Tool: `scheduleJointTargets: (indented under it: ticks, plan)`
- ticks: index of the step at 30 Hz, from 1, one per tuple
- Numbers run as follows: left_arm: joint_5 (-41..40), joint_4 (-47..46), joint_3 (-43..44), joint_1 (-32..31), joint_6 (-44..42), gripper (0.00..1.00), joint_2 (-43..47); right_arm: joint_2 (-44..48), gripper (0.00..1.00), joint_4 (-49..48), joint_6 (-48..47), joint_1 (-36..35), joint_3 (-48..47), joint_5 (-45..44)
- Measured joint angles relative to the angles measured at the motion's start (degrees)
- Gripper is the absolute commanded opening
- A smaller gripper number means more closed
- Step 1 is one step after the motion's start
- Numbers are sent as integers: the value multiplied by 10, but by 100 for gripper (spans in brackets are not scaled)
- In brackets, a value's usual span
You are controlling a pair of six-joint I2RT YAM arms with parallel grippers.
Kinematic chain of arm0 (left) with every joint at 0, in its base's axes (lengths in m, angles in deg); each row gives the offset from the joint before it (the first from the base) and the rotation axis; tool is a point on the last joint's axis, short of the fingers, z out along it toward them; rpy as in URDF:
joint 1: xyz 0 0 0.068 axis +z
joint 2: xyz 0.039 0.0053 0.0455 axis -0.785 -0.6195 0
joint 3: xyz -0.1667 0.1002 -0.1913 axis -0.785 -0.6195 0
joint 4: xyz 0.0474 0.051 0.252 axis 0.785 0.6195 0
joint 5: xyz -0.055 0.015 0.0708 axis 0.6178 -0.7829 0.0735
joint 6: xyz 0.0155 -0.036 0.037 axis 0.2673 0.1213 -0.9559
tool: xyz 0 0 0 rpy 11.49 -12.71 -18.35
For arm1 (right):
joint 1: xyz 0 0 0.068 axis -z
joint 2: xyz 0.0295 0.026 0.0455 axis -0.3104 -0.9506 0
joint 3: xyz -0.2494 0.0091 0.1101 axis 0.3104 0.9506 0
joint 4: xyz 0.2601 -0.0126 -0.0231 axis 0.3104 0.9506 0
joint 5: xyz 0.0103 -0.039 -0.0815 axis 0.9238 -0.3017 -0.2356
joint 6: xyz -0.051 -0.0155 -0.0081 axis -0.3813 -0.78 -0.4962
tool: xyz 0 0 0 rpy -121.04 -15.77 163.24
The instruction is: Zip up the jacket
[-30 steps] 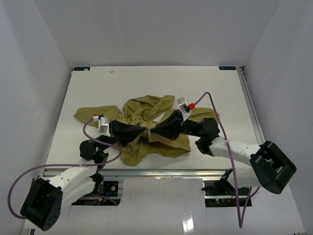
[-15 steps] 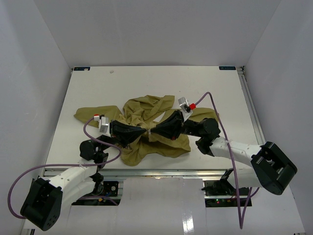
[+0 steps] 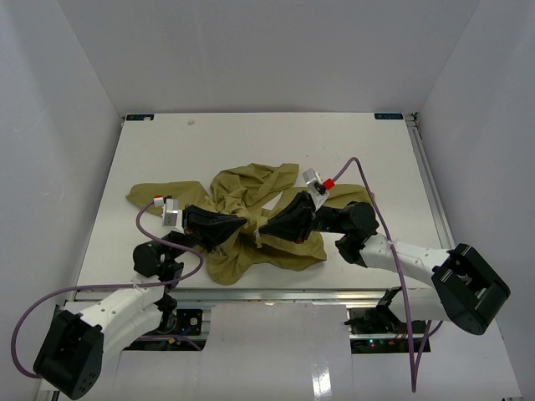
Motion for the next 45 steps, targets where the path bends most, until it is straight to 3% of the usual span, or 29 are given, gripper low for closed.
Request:
scheduleJointTargets:
  ticks: [45]
  plan:
    - [-8, 0, 0, -2, 27, 0, 10, -29, 8, -1, 32, 0, -19, 17]
